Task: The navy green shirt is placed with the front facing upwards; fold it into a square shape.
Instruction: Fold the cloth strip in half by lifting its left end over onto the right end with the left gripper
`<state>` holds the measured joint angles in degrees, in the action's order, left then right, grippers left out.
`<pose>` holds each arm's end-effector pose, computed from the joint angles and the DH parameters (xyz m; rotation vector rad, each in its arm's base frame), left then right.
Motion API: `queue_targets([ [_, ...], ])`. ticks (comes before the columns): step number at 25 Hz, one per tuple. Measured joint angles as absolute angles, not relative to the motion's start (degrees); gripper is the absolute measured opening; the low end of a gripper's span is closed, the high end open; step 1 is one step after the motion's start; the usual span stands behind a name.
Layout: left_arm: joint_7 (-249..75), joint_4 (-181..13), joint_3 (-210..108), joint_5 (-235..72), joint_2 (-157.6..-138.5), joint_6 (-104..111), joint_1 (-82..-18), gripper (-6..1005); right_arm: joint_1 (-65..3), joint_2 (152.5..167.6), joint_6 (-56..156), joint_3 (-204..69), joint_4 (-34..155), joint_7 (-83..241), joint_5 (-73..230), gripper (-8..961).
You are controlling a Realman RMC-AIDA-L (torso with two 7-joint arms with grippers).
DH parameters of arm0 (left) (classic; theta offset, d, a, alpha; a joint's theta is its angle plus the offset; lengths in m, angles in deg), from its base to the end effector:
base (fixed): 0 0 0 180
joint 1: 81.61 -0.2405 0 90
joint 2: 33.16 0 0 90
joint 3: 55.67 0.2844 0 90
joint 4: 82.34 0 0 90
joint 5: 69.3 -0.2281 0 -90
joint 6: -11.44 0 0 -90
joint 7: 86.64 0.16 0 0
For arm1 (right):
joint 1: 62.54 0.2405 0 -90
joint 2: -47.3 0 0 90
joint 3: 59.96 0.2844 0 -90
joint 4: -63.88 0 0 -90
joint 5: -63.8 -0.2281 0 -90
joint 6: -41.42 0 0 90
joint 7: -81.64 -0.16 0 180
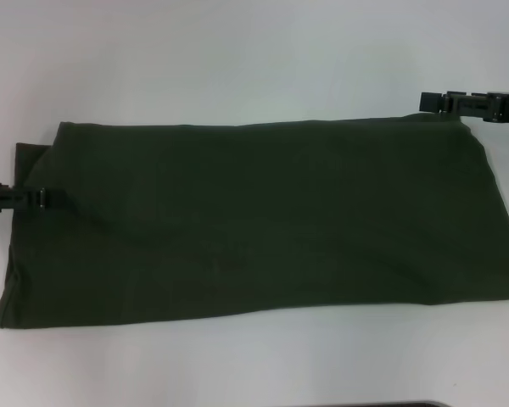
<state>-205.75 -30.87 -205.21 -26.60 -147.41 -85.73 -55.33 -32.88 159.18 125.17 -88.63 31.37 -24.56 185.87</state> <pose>-0.3603 0.3324 0.0540 -2.4268 -1.5305 -0.2898 0.3563 0.3725 0.0299 -2.3311 1.3798 0.6594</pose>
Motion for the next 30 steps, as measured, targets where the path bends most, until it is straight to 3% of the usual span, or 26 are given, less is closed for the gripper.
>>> queue_targets([
  [30,-204.3,-34.5,-201.5,-28.2,-148.86,-78.7,-54.4,843,-32.6,159.26,125.3,-88.7,31.4,-24.4,186.0,945],
])
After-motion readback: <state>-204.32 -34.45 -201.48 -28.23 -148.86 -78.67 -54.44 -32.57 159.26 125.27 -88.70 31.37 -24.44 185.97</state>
